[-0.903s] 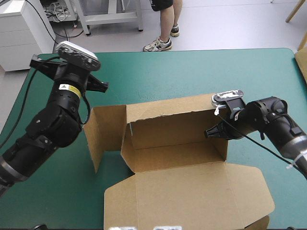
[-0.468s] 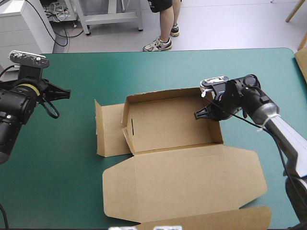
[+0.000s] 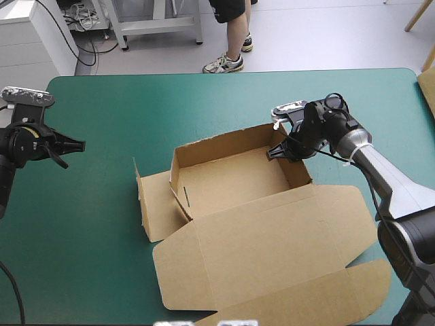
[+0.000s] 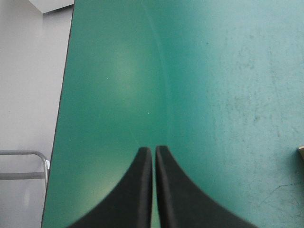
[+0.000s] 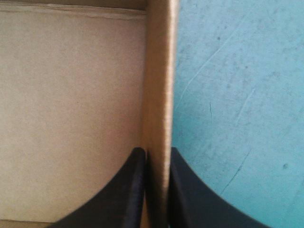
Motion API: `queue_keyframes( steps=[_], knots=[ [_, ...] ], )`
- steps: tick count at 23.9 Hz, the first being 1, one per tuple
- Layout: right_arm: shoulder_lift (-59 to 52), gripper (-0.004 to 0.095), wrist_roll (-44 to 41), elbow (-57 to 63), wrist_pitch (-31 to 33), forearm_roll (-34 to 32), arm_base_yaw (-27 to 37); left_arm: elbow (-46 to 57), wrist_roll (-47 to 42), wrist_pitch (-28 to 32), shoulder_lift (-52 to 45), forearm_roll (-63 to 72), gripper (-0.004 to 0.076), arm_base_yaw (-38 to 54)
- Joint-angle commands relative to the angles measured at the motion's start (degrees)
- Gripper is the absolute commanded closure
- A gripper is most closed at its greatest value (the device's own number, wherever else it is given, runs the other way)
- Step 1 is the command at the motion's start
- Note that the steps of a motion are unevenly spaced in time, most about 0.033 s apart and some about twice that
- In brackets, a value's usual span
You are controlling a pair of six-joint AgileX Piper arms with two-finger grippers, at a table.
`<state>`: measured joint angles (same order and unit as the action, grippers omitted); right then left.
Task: Fold the box
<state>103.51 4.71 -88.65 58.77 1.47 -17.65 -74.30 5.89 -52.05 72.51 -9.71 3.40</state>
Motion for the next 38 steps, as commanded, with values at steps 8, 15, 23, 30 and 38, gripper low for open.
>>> queue_keyframes(
  steps=[8,15,23,30,38],
  knots=[
    [-2.75,0.0426,1.53,-13.01,4.85,-2.51,-0.17,-1.24,0.19,0.44,0.65,2.63,0.0716,0.09],
    [-5.8,0.0419,1.42,-19.58,8.24,-6.09,-0.17,-1.09,0.19,0.44,2.21,6.2,0.0716,3.2],
    [-8.82,0.0419,0.24,-17.15,8.24,-5.75,-0.17,-1.09,7.48,-7.27,2.5,24.88,0.0717,18.78],
    [-0.63,0.042,0.41,-11.55,7.48,-4.88,-0.17,-1.09,7.48,-10.83,2.5,26.38,0.0717,18.84],
    [4.52,0.0425,3.59,-11.55,8.22,-2.61,-0.17,-1.09,7.48,-11.08,2.5,28.33,0.0717,18.84]
  ],
)
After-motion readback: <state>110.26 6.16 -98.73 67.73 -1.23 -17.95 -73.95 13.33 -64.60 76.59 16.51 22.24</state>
